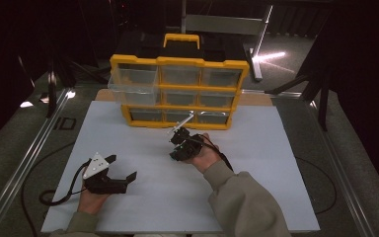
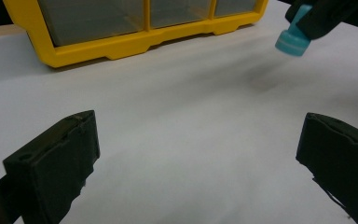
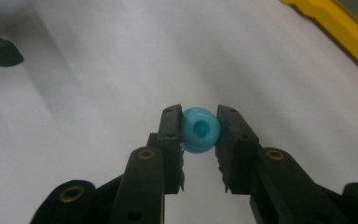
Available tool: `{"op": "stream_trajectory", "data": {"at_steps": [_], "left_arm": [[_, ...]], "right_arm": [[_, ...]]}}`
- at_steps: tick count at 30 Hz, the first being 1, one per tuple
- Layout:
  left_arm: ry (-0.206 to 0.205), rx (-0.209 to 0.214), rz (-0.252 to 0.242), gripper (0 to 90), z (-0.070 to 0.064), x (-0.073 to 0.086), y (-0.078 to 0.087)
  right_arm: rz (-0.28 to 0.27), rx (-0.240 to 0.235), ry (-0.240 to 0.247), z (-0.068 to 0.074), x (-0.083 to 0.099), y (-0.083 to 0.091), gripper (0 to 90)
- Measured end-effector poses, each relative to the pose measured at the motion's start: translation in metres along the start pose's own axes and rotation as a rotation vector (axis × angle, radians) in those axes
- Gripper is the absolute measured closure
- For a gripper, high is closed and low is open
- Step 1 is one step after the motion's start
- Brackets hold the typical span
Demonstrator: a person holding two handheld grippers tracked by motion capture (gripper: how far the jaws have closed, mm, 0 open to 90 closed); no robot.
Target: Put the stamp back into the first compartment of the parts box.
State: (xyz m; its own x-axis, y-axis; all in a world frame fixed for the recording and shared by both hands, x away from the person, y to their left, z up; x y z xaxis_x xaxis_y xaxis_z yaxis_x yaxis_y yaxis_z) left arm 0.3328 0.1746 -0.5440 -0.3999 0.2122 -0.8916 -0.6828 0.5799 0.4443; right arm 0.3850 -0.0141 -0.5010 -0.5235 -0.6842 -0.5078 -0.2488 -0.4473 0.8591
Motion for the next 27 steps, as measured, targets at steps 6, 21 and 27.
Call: {"op": "stream_trajectory", "data": {"at_steps": [6,21,27], "left_arm": [[0.001,0.000,0.000,0.1,0.000,0.000,0.000],[-0.002,-0.001,0.000,0.1,0.000,0.000,0.000],[-0.001,0.001,-0.001,0.1,0.000,0.000,0.000]], "right_arm": [[-0.012,0.003,0.000,0.000,-0.007,0.009,72.4],[-0.037,-0.014,0.000,0.001,-0.016,0.017,72.4],[-0.042,-0.017,0.017,0.005,-0.019,0.020,72.4]]}}
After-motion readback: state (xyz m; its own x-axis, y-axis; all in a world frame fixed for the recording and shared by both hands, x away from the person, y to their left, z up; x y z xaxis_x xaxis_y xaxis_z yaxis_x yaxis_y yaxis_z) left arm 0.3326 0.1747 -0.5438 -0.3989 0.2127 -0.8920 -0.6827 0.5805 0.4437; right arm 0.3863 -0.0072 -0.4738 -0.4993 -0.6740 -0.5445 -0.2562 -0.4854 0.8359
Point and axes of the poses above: each handheld gripper's, and its own axes: y roughly backward along the jaws, x roughly out of its underside, z roughly to its left, the point moved 9 cm from there along -y, roughly forward along the jaws
